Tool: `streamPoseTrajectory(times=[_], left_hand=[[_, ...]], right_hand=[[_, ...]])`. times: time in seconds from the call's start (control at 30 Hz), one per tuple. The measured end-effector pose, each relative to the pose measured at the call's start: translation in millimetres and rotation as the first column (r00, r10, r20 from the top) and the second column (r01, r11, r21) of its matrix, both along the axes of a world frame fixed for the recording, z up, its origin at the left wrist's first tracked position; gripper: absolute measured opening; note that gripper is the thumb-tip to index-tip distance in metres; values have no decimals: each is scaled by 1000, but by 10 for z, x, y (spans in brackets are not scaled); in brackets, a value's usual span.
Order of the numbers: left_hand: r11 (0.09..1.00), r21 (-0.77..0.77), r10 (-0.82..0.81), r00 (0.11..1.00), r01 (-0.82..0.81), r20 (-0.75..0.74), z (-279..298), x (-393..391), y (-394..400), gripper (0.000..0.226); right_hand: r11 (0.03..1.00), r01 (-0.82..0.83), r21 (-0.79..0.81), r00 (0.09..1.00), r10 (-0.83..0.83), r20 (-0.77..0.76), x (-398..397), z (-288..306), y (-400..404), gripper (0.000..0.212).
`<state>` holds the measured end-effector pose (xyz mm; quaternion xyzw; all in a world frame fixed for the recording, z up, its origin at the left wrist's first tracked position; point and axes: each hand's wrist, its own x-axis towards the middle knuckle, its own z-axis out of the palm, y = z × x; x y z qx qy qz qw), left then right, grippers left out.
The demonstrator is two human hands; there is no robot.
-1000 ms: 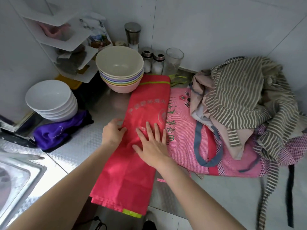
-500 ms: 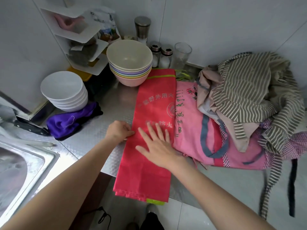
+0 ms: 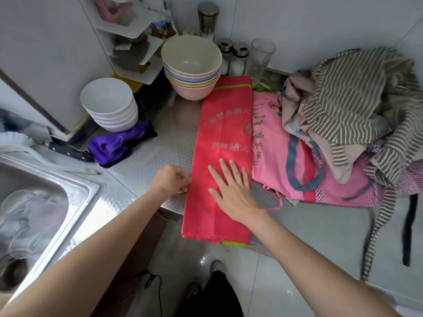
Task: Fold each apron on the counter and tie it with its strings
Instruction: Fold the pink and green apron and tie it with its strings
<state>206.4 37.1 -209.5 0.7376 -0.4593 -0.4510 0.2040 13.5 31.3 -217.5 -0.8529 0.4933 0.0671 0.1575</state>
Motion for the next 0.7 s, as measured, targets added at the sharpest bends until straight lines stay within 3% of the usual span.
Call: streamPoseTrajectory(times=[0.1,0.23,0.33,0.43,0.57,0.7], left_hand=[[997,62,-44,999,44,-1,27,12,108,24],[996,77,-39,999,41,-29,44,-5,291,28],[998,52,-26,1000,26,-8,-5,-58,380,29],[1000,19,-8,999,7,54,-64,-132,407,28],[995,-67,-62,984,74,165,-54,-225,436,27],[993,-91,-65,995,71,73,-61,-300,504,16]], right_hand=[[999,-39,12,999,39,17,-102,57,222,84],[964,-249,97,968,252,-16,-186,129,463,87],[939,-311,145,942,324,-82,-190,97,593,98],[949,-299,100,929,314,-198,-193,15,671,106],[967,-253,-10,943,244,-224,-188,-44,744,95],[981,-182,-63,969,168,-183,-264,-28,767,99]])
